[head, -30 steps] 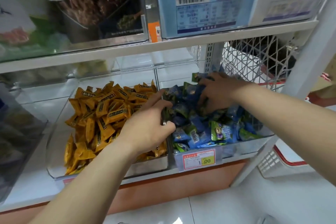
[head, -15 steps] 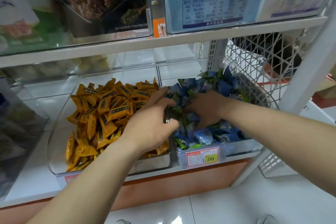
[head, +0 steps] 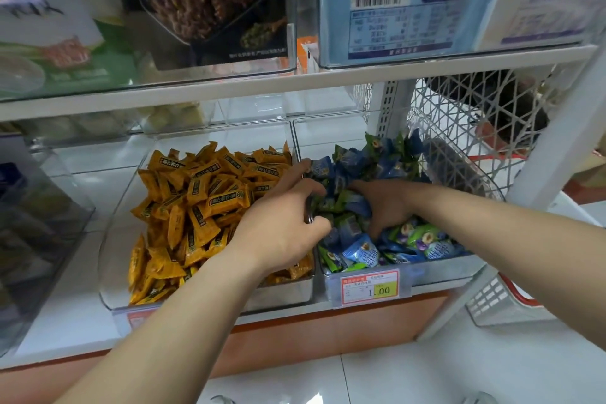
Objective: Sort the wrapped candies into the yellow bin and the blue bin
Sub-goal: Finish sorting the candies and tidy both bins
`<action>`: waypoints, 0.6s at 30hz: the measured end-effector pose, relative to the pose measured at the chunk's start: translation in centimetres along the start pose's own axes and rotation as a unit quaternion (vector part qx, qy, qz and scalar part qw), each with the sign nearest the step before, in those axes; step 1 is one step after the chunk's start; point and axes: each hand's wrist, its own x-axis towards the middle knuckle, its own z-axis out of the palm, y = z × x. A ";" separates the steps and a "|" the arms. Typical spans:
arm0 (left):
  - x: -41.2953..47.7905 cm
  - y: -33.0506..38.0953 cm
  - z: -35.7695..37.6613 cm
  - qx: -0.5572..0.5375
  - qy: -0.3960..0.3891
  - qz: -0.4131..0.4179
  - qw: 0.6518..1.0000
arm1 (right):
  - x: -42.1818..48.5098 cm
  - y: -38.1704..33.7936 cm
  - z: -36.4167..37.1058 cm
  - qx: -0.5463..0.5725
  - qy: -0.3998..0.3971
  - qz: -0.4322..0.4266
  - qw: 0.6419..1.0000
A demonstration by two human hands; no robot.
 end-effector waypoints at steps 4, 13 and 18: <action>0.1 -0.1 0.1 -0.019 -0.008 0.000 1.000 | 0.4 -0.8 0.6 0.112 0.056 -0.046 0.991; 0.0 -0.6 -0.2 -0.070 -0.020 0.007 0.997 | -0.5 -0.8 -0.4 0.480 0.045 -0.082 0.873; -0.1 -0.7 -0.3 -0.064 -0.022 0.007 0.998 | -1.7 -0.2 -3.6 0.344 0.135 -0.008 0.929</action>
